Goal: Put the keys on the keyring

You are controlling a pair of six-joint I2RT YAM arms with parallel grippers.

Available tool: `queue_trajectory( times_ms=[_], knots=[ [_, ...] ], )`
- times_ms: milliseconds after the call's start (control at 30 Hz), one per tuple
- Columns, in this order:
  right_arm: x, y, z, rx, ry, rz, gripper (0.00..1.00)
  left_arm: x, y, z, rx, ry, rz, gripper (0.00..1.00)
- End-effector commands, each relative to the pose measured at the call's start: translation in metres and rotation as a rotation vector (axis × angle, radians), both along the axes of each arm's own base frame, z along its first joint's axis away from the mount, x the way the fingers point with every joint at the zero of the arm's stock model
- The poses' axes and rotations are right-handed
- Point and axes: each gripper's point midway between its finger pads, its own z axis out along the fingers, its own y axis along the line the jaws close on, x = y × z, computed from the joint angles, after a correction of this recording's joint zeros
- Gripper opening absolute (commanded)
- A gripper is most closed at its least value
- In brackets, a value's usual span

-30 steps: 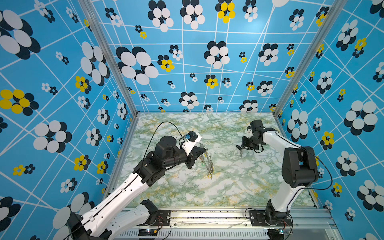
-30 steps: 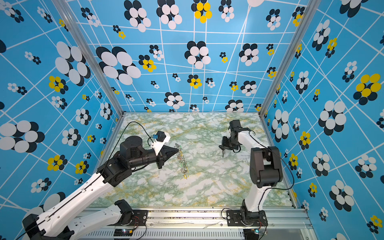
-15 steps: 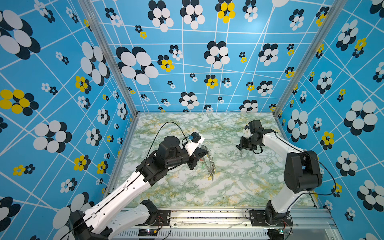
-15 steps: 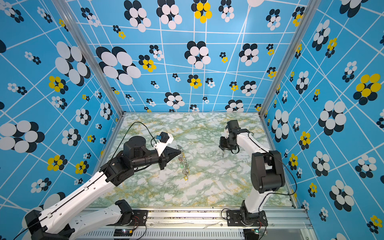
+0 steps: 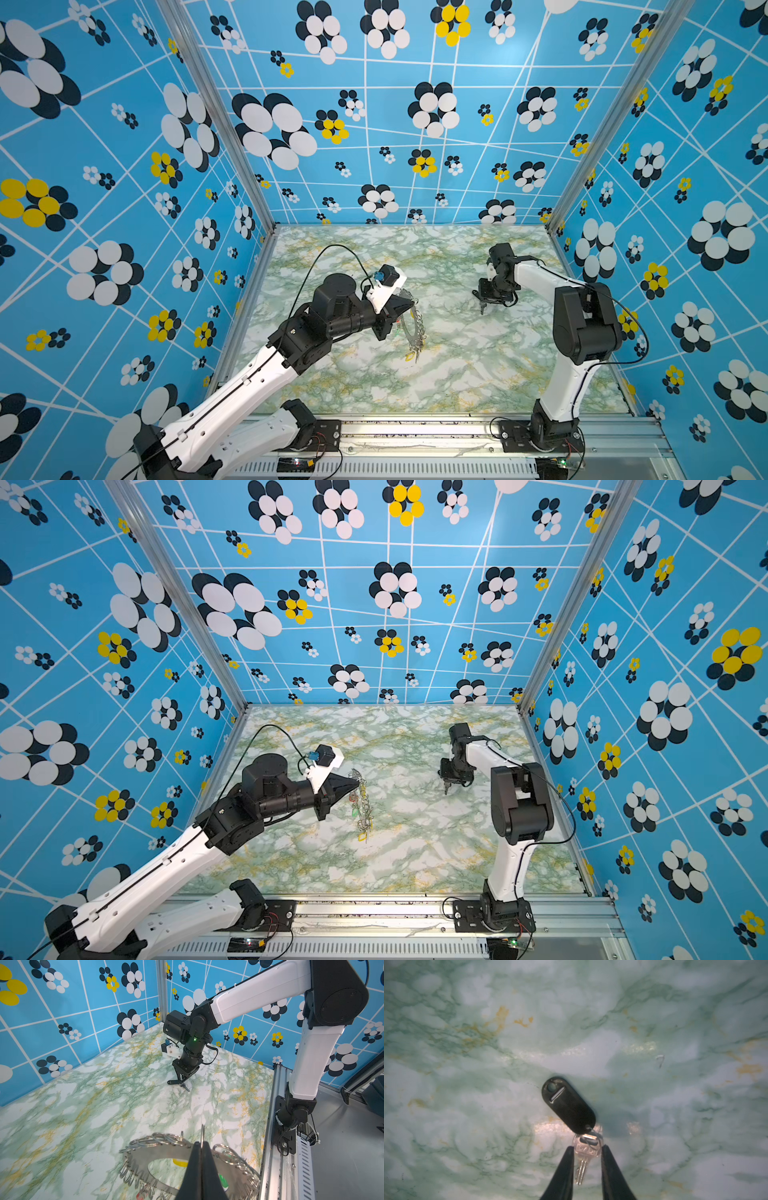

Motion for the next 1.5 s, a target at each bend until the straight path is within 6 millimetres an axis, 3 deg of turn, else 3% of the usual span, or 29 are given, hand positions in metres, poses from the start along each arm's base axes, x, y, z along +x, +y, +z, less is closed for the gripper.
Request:
queue_trajectory(
  times_ms=[0, 800, 867, 1133, 1467],
  knots=[
    [0.000, -0.009, 0.004, -0.026, -0.005, -0.002, 0.25, -0.003, 0.002, 0.023, -0.039, -0.072, -0.004, 0.00],
    [0.001, -0.001, -0.011, 0.031, 0.024, -0.019, 0.15, -0.004, 0.006, 0.020, -0.033, -0.066, 0.011, 0.00],
    [0.002, -0.013, -0.012, 0.034, 0.025, -0.053, 0.14, -0.004, 0.006, 0.020, -0.034, -0.065, 0.013, 0.00],
    [0.001, -0.014, -0.015, 0.049, 0.032, -0.067, 0.14, -0.005, 0.008, 0.021, -0.034, -0.066, 0.016, 0.00],
    [0.002, -0.007, -0.002, 0.112, -0.024, -0.082, 0.21, -0.006, 0.009, 0.022, -0.034, -0.068, 0.019, 0.00]
  ],
)
